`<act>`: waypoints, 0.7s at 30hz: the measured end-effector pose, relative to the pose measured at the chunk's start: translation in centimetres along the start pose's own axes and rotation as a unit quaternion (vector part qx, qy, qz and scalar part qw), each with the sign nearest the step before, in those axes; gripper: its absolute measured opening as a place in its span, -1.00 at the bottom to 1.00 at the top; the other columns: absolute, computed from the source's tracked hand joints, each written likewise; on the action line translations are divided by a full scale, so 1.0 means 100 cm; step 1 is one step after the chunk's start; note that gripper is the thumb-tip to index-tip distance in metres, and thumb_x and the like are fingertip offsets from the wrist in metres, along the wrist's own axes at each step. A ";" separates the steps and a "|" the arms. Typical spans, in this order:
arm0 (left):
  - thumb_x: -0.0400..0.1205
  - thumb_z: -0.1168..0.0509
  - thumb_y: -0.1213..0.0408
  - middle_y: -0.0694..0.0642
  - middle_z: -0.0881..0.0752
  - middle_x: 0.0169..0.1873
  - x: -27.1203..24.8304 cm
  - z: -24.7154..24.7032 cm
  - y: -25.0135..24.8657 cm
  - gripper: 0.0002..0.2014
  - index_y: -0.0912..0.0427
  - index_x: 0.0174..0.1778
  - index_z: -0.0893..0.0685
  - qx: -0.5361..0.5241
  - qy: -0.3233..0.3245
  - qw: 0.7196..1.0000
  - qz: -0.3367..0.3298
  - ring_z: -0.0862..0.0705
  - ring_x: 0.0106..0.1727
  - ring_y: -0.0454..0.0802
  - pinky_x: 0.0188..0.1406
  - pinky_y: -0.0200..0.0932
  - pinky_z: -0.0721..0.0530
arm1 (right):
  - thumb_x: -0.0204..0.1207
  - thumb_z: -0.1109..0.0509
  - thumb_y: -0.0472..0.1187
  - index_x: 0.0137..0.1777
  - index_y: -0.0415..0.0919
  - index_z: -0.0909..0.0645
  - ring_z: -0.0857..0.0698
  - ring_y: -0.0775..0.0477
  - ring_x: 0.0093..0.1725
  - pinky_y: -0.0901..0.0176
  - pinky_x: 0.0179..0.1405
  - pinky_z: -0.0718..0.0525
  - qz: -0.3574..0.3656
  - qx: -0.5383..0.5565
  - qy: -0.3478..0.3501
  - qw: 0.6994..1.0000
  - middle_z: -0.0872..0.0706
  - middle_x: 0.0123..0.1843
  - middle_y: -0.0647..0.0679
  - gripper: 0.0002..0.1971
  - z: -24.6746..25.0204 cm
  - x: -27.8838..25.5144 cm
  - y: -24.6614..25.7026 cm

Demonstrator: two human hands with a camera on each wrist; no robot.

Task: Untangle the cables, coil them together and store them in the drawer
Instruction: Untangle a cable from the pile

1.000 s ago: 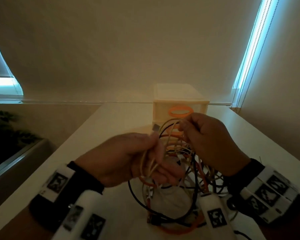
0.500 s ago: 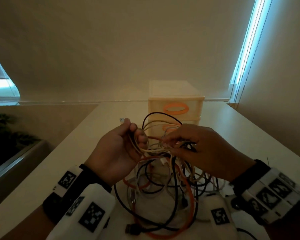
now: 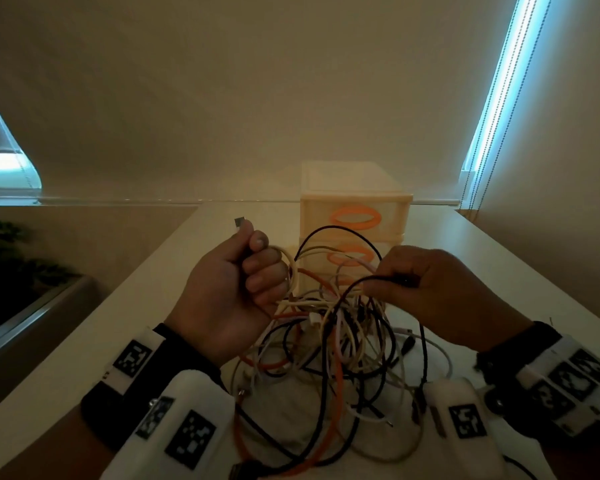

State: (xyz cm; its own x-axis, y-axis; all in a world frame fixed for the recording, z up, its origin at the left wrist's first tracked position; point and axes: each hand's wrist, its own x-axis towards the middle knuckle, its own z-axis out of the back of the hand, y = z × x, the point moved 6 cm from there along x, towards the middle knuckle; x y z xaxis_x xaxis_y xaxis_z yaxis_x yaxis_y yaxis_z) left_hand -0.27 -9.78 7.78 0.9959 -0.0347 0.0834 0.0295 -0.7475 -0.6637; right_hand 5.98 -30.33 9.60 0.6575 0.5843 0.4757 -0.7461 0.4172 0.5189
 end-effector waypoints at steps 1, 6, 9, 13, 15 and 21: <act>0.80 -0.10 0.01 -0.09 -0.25 -0.50 0.001 0.003 -0.004 -0.60 0.08 -0.34 -0.50 0.005 -0.008 1.000 -0.004 -0.21 -0.56 -0.17 -0.59 -0.28 -0.17 | 0.57 -0.49 -0.09 -0.22 -0.04 -0.77 -0.66 0.07 -0.39 0.23 -0.32 -0.62 -0.036 0.066 -0.036 0.996 -0.71 -0.38 -0.02 -0.86 0.006 0.001 -0.005; 0.84 -0.06 0.02 -0.10 -0.25 -0.54 0.004 0.019 -0.030 -0.55 0.07 -0.37 -0.49 -0.007 -0.051 0.998 -0.045 -0.19 -0.58 -0.19 -0.62 -0.28 -0.10 | 0.68 -0.23 -0.40 -0.15 -0.26 -0.61 -0.33 -0.06 -0.55 0.18 -0.58 -0.30 -0.192 0.444 -0.181 0.856 -0.38 -0.50 -0.14 -0.79 0.032 -0.006 -0.038; 0.84 -0.07 0.00 -0.09 -0.24 -0.53 0.003 0.013 -0.024 -0.56 0.08 -0.35 -0.47 0.010 -0.045 0.998 -0.046 -0.18 -0.57 -0.18 -0.62 -0.28 -0.11 | 0.65 -0.23 -0.46 0.04 -0.36 -0.63 -0.15 0.03 -0.57 0.16 -0.57 -0.06 -0.193 0.428 -0.079 0.879 -0.21 -0.45 -0.09 -0.86 0.024 -0.005 -0.031; 0.82 -0.08 0.00 -0.06 -0.21 -0.49 0.001 0.003 -0.008 -0.58 0.10 -0.33 -0.49 0.056 -0.026 0.997 -0.054 -0.14 -0.54 -0.16 -0.65 -0.28 -0.15 | 0.44 -0.32 -0.40 0.21 -0.39 -0.65 -0.13 0.00 -0.51 0.13 -0.53 -0.07 -0.163 0.439 0.049 0.882 -0.11 -0.33 -0.20 -0.66 -0.001 -0.005 -0.007; 0.81 -0.09 0.01 -0.05 -0.20 -0.47 0.000 0.002 -0.006 -0.58 0.11 -0.33 -0.48 0.070 -0.025 0.996 -0.057 -0.14 -0.53 -0.15 -0.65 -0.28 -0.17 | 0.41 -0.27 -0.35 0.23 -0.32 -0.68 -0.17 0.01 -0.49 0.12 -0.50 -0.08 -0.150 0.473 0.069 0.866 -0.14 -0.31 -0.19 -0.61 -0.006 -0.004 0.006; 0.82 -0.08 0.01 -0.03 -0.14 -0.43 -0.002 -0.001 -0.005 -0.59 0.11 -0.32 -0.46 0.094 -0.026 0.993 -0.063 -0.11 -0.51 -0.13 -0.57 -0.22 -0.07 | 0.50 -0.22 -0.05 0.41 -0.30 -0.64 -0.52 -0.10 -0.25 0.08 -0.38 -0.37 -0.049 0.583 0.149 0.797 -0.62 0.06 -0.30 -0.46 -0.019 -0.002 0.053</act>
State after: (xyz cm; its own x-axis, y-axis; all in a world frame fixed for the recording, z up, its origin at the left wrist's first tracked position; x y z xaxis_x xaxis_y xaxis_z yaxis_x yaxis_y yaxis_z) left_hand -0.48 -9.49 8.19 0.9861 0.0898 0.1401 0.1657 -0.6062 -0.7779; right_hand 1.68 -26.96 10.89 0.5227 0.8008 0.2926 0.0254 -0.3576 0.9335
